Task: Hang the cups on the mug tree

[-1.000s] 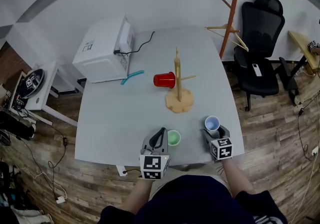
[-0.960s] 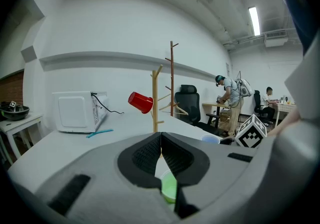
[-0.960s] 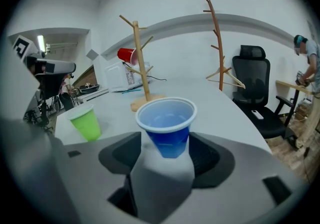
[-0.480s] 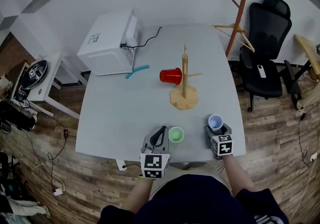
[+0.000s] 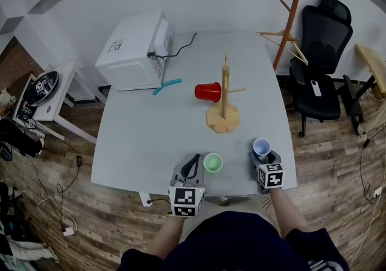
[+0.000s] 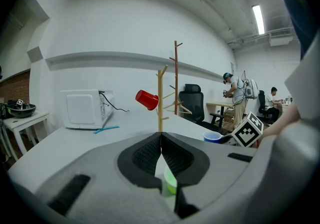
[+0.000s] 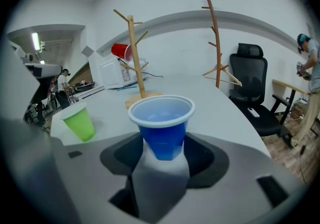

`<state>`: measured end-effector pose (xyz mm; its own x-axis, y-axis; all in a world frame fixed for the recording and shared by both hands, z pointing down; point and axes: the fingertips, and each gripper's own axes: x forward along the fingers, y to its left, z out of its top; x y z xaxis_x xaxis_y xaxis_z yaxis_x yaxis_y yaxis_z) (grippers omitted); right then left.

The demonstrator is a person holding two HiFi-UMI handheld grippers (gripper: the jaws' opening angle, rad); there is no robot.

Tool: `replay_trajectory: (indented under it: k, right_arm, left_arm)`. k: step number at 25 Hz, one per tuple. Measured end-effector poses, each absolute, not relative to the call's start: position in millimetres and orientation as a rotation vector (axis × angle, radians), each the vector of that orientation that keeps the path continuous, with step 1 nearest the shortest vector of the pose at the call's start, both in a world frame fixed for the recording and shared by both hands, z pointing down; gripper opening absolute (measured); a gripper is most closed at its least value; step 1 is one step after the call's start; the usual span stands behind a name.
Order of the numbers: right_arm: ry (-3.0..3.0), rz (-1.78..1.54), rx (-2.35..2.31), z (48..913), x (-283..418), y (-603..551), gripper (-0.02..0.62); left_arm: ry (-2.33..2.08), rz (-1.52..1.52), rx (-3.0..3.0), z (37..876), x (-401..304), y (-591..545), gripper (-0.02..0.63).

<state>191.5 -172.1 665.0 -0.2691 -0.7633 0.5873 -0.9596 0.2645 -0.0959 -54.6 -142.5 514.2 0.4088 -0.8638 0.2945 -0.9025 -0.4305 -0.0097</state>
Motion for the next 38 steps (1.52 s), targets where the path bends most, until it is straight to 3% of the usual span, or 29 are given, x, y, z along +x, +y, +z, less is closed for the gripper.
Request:
replay_trajectory:
  k: [38]
  right_arm:
    - [-2.163, 0.294, 1.419, 564.9, 177.9, -241.9, 0.259]
  left_arm:
    - [-1.568, 0.34, 2.502, 508.0, -49.4, -159.3, 0.02]
